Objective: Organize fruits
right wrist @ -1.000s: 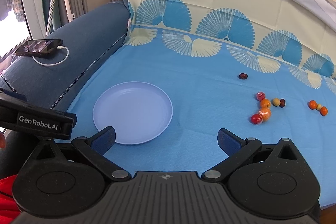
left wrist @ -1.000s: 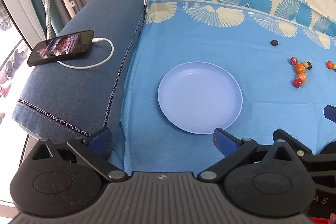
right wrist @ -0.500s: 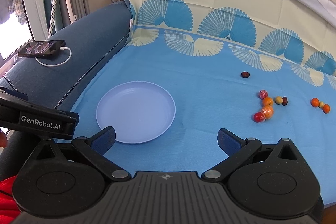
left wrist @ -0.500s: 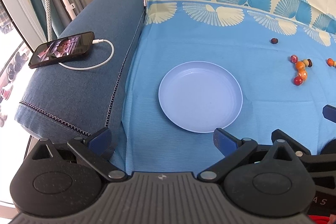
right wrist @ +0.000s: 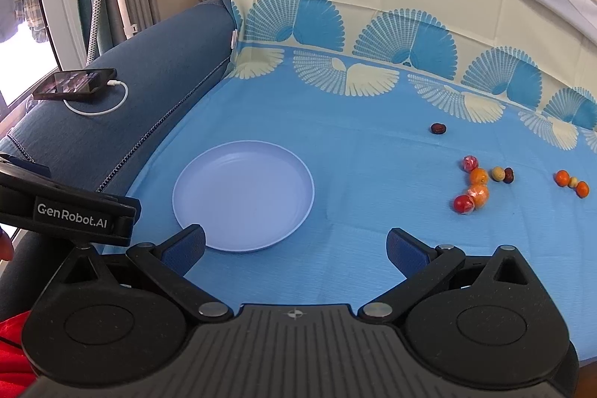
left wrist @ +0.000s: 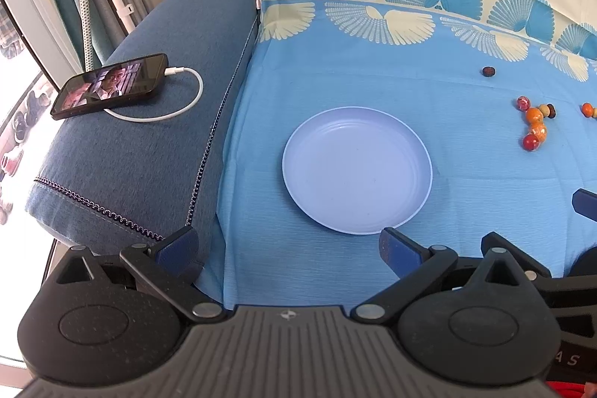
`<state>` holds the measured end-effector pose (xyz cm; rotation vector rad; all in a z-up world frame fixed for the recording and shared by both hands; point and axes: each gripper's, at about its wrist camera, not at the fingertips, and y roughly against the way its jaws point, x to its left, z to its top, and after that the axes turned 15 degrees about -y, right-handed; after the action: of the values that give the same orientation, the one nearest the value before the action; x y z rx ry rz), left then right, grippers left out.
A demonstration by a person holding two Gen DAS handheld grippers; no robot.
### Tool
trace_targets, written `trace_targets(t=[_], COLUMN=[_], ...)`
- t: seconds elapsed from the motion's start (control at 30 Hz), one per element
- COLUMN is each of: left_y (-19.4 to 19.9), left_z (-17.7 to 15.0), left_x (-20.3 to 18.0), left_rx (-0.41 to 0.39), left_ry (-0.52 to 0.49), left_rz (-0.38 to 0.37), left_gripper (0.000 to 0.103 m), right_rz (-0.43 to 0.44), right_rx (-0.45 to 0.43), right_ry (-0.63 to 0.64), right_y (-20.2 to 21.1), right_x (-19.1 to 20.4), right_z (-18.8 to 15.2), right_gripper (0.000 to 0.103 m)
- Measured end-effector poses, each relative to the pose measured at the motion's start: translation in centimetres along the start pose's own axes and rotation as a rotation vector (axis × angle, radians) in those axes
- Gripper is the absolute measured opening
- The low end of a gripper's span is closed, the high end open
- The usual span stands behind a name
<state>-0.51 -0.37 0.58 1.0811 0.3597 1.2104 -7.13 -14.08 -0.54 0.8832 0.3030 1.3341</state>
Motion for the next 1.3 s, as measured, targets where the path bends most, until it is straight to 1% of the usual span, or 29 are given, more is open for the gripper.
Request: trace_targets(t=[0.67, 0.9, 1.17, 1.3], left_y=[-0.4, -1.0, -1.9, -2.2], left_z=[0.0, 0.2, 1.5, 2.8], left_x=[0.1, -0.1, -1.4, -2.9], left_rx=[0.011, 0.045, 0.088, 0.081], left_ry=[-0.007, -0.005, -0.04, -0.069], left_rz=[-0.003, -0.009, 0.006, -0.014], left_gripper=[0.103, 0.103, 0.103, 0.103], right_rz=[0.008, 0.026, 0.039, 0.024], right_rx=[0.011, 0.02, 0.033, 0.04], right_ry=[-0.003, -0.02, -0.089, -0.152], right_y=[-0.2, -0.7, -1.7, -2.7], right_x=[0.0, -0.3, -2.4, -5.0], right_z=[0.0, -0.1, -0.2, -0.1], right_gripper=[0.103, 0.103, 0.103, 0.103])
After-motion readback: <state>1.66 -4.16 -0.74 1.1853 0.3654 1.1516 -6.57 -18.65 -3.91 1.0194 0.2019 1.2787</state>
